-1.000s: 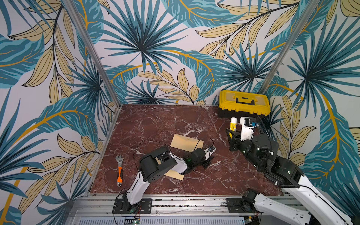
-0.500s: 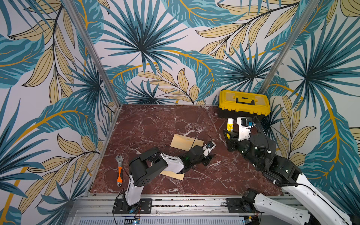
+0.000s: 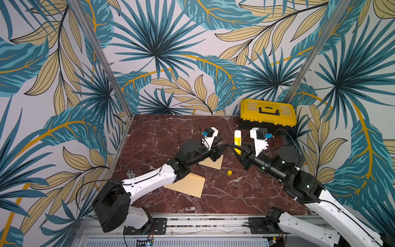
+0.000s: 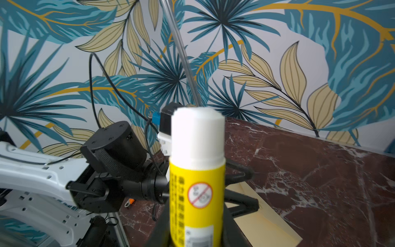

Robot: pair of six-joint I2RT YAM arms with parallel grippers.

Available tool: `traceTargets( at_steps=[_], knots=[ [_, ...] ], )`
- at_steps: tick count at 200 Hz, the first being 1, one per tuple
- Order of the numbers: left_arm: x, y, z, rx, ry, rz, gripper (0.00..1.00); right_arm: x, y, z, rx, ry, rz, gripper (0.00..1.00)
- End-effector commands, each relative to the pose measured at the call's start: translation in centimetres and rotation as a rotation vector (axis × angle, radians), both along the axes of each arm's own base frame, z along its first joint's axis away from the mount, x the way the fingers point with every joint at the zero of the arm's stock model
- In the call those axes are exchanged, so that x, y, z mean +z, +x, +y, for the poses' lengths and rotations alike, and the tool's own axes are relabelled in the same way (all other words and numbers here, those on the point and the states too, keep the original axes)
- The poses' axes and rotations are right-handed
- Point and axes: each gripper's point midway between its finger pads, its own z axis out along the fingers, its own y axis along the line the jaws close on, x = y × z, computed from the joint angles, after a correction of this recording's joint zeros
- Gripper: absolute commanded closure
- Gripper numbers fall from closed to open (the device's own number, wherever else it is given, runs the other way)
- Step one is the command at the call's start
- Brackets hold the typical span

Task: Seal the envelope with a glue stick
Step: Unscrew the glue stick.

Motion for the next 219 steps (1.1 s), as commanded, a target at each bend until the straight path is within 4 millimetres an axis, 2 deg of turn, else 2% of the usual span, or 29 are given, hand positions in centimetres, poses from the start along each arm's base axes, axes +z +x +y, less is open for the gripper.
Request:
traceTargets(
  at_steps=[1,18,37,72,94,126,159,219],
  knots=[
    [3.3,-2.4,2.0,-0.108,-0.067,-0.007,0.48,2.5,-2.1,1.9,0.168,0.057,-0.119,1.00],
    [6.3,-4.0,3.9,-0.167,-0.123,-0.058,0.42,3.1,-3.2,2.6,0.245,0.069,-0.152,1.00],
    [9.2,-6.3,5.7,-0.253,-0.165,-0.123,0.39,3.5,-4.2,3.5,0.326,0.066,-0.177,1.00],
    [12.1,-10.7,5.8,-0.467,-0.133,-0.183,0.38,4.2,-5.9,4.9,0.469,0.088,-0.207,1.00],
    [13.4,-12.5,6.0,-0.561,-0.154,-0.210,0.36,4.5,-6.3,5.6,0.520,0.092,-0.200,1.00],
    [14.4,-13.4,5.9,-0.644,-0.170,-0.209,0.36,5.2,-6.8,6.1,0.575,0.119,-0.205,1.00],
    [13.9,-13.1,5.2,-0.668,-0.146,-0.176,0.42,5.6,-7.2,6.4,0.606,0.124,-0.212,1.00],
    [14.5,-13.5,5.0,-0.733,-0.173,-0.160,0.45,5.0,-7.2,7.4,0.666,0.103,-0.186,1.00]
  ],
)
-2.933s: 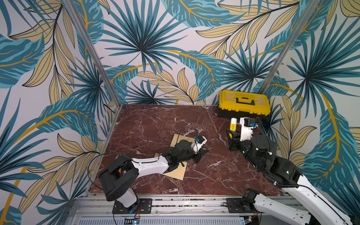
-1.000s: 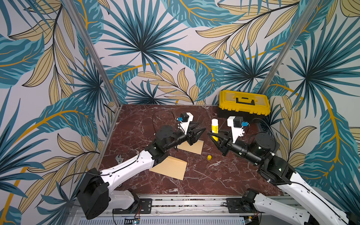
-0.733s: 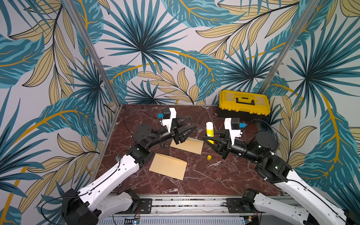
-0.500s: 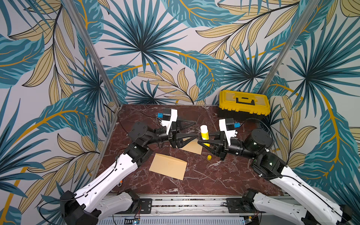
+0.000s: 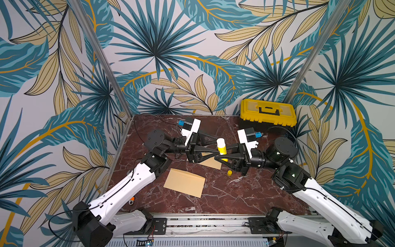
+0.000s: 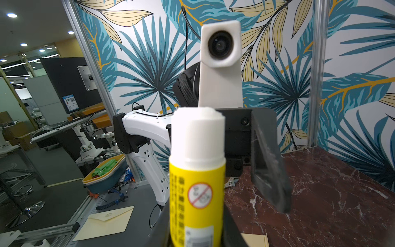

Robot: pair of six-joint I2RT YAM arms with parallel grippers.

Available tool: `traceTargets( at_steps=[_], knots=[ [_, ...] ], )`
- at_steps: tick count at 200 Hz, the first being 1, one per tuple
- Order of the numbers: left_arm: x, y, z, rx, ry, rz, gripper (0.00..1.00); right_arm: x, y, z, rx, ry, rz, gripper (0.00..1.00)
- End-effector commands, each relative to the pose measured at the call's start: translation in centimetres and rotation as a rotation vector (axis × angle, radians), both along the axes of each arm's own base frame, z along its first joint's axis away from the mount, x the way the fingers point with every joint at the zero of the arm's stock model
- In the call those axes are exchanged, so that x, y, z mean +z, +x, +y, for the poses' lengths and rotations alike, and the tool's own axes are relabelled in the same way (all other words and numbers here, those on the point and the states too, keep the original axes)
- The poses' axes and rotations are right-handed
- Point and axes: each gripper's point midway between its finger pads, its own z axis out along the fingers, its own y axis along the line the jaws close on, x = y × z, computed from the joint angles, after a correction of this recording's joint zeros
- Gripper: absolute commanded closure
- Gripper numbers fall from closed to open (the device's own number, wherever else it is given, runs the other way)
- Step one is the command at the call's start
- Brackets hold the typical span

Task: Seal the envelope with a glue stick
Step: Unscrew the glue stick.

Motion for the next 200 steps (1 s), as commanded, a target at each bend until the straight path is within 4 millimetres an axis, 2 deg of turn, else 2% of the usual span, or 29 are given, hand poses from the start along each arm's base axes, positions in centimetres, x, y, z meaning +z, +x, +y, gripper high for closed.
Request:
traceTargets(
  at_steps=[1,39,76,137,163,184,200],
  knots=[
    [1.6,-0.9,0.2,-0.046,-0.025,-0.025,0.45,0.8,-0.7,0.3,0.047,0.017,-0.022,1.00],
    [2.2,-1.6,0.3,-0.112,-0.045,-0.017,0.46,0.6,-0.7,0.6,0.071,0.005,-0.018,1.00],
    [2.5,-2.0,0.5,-0.145,-0.063,-0.017,0.60,0.6,-0.6,0.8,0.075,0.006,-0.019,1.00],
    [2.8,-2.3,0.6,-0.181,-0.074,-0.013,0.77,0.6,-0.5,0.5,0.047,0.006,-0.022,1.00],
    [3.1,-2.4,0.7,-0.180,-0.084,-0.018,0.83,0.5,-0.5,0.4,0.040,0.001,-0.015,0.89],
    [3.2,-2.4,0.7,-0.171,-0.084,-0.022,0.85,0.2,-0.6,0.2,0.034,-0.001,0.006,0.60],
    [3.4,-2.6,0.9,-0.166,-0.086,-0.028,0.85,-0.2,-0.8,0.0,0.040,-0.011,0.029,0.54]
  ],
)
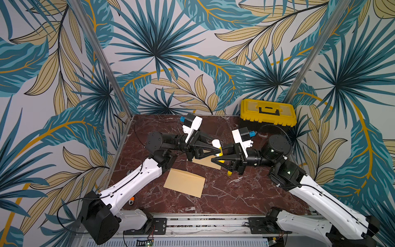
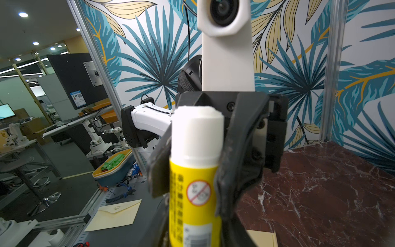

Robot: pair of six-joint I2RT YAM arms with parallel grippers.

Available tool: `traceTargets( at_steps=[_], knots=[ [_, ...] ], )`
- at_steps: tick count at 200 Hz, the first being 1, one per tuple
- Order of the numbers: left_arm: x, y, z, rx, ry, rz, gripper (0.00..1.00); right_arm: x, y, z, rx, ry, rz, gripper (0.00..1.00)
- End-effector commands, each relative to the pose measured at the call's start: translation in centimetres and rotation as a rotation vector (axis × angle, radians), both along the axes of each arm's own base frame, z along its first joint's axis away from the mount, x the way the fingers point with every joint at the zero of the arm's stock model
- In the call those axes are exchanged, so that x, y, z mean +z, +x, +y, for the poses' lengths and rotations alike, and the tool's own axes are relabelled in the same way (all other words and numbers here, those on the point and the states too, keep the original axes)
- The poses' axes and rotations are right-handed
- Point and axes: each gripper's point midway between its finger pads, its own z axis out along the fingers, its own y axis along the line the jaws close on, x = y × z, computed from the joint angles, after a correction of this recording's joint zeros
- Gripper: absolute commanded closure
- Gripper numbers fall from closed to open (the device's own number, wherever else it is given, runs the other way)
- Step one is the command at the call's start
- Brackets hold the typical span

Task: Seal the envelope with a glue stick
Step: Unscrew the glue stick.

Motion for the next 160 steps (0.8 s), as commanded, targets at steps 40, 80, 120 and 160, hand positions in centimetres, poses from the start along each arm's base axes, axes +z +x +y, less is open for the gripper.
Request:
traceTargets(
  at_steps=[40,80,120,160],
  knots=[
    [2.3,-1.5,1.1,0.004,-0.042,-0.072,0.86,-0.5,-1.6,-1.2,0.022,-0.002,0.068,0.54],
    [2.9,-1.7,1.4,0.009,-0.059,-0.083,0.86,-1.7,-2.0,-1.0,0.053,-0.036,0.122,0.56],
    [2.9,-1.9,1.5,0.010,-0.057,-0.083,0.86,-1.6,-2.0,-1.1,0.051,-0.028,0.119,0.68],
    [2.9,-1.9,1.5,0.013,-0.057,-0.083,0.87,-1.3,-2.0,-0.9,0.055,-0.023,0.111,0.84]
  ],
)
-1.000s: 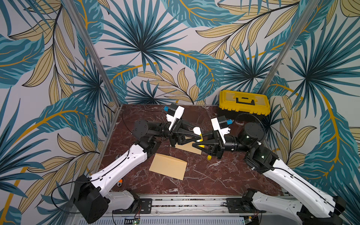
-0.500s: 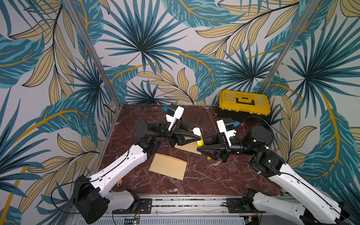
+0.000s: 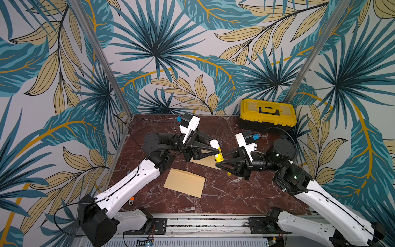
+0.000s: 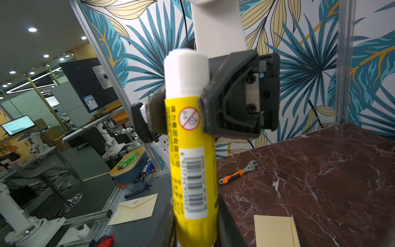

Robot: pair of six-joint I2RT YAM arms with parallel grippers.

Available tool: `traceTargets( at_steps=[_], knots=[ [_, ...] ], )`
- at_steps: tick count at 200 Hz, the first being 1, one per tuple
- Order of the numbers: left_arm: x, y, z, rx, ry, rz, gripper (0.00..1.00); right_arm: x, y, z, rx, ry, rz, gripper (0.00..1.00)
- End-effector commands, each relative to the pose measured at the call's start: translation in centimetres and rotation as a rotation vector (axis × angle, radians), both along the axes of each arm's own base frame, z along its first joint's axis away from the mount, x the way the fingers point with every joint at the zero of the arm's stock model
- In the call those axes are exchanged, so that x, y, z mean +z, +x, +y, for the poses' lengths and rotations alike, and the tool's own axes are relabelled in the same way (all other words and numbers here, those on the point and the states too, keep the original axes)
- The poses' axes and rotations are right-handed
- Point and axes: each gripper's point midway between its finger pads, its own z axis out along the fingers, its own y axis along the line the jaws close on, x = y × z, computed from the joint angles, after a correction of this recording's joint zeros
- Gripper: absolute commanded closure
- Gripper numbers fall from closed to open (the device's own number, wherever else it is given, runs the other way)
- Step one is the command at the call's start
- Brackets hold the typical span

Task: Seal the envelope with a glue stick
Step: Unscrew the glue stick.

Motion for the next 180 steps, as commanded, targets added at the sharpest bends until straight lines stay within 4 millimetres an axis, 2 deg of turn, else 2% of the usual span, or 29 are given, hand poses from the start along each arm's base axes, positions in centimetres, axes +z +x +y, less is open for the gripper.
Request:
traceTargets(
  at_steps=[1,31,58,92,134,167,170,180],
  knots=[
    [1.6,-0.9,0.8,0.012,-0.041,-0.056,0.87,-0.4,-0.4,0.2,0.024,-0.005,0.010,0.84],
    [1.3,-0.4,0.6,0.044,-0.029,-0.047,0.89,-0.6,-0.1,0.2,0.008,-0.015,-0.001,0.92],
    [1.0,0.7,0.3,0.117,-0.013,-0.023,0.87,-1.0,1.5,-0.2,-0.096,-0.049,-0.033,0.96],
    [0.5,2.7,0.1,0.243,0.001,0.025,0.89,-1.5,4.7,-1.2,-0.302,-0.105,-0.084,0.98],
    [-0.2,6.5,0.6,0.481,-0.033,0.160,0.91,-2.4,8.8,-1.9,-0.501,-0.203,-0.147,0.99],
    [-0.7,7.7,-0.5,0.638,-0.031,0.215,0.91,-2.8,11.6,-2.1,-0.612,-0.271,-0.213,1.00],
    [-0.8,7.8,-0.6,0.645,-0.030,0.222,0.91,-3.6,11.7,-2.2,-0.615,-0.305,-0.205,0.99],
    [-0.6,7.9,-0.7,0.673,-0.042,0.245,0.92,-3.8,12.3,-2.2,-0.633,-0.329,-0.221,0.99]
  ],
)
